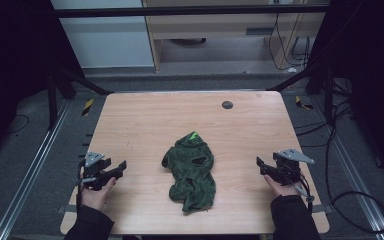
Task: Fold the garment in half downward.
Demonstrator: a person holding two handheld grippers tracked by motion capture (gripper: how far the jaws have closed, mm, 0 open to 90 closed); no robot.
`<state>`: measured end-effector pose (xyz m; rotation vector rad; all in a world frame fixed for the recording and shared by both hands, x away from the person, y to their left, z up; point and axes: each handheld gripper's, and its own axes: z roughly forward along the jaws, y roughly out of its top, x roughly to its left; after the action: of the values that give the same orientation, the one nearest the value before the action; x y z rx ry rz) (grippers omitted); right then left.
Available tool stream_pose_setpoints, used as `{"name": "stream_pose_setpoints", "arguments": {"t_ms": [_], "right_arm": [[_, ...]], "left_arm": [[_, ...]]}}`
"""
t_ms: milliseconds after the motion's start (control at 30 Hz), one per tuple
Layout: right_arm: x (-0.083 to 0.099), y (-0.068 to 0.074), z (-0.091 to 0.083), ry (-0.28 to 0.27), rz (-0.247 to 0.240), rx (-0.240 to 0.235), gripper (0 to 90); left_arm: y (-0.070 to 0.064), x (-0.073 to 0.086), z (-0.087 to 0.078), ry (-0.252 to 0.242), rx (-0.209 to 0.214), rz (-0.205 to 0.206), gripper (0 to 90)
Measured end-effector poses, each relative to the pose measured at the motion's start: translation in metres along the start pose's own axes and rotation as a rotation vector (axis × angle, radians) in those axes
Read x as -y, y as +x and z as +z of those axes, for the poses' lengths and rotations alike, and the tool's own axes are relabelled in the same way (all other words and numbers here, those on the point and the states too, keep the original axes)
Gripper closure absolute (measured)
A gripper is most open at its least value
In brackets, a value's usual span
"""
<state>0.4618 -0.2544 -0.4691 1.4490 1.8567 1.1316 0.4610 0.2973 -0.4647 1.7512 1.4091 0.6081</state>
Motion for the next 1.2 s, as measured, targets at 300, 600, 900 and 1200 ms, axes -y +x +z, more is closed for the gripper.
{"name": "stream_pose_setpoints", "arguments": {"t_ms": [300, 600, 900, 1200], "right_arm": [[-0.006, 0.009, 0.002, 0.011, -0.002, -0.079, 30.1], [-0.030, 0.028, 0.007, 0.021, -0.068, -0.120, 31.2], [-0.052, 0.046, 0.017, 0.004, -0.105, -0.143, 31.3], [-0.076, 0.065, 0.038, 0.006, -0.113, -0.173, 33.7]], "left_arm": [[-0.014, -0.009, 0.000, 0.022, 0.038, 0.052, 38.5], [-0.019, -0.036, 0.000, -0.009, 0.077, 0.079, 39.2], [-0.037, -0.059, 0.017, -0.028, 0.101, 0.127, 38.9], [-0.052, -0.075, 0.044, -0.001, 0.160, 0.142, 40.3]]}}
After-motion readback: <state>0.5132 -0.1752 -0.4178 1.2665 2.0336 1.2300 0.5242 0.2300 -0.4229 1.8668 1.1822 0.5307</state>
